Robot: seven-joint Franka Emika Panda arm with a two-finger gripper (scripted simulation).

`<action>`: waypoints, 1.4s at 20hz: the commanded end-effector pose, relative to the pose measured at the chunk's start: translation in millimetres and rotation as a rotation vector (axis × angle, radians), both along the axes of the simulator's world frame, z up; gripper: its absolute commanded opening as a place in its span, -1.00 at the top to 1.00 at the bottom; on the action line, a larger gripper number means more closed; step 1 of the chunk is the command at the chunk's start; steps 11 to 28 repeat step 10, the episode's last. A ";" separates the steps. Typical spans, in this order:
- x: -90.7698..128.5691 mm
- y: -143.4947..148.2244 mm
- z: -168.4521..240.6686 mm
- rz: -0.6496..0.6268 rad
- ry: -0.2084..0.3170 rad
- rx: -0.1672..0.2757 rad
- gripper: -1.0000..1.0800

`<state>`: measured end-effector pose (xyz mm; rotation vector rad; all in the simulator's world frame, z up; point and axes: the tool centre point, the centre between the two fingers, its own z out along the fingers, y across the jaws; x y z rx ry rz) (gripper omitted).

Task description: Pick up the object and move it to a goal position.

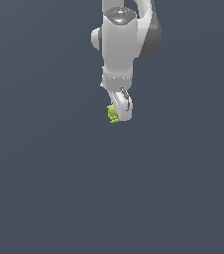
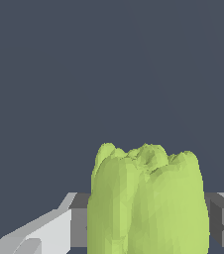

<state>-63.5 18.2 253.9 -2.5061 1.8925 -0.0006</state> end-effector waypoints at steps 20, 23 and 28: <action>-6.8 -9.3 38.4 0.001 0.001 -0.001 1.00; -6.8 -9.3 38.4 0.001 0.001 -0.001 1.00; -6.8 -9.3 38.4 0.001 0.001 -0.001 1.00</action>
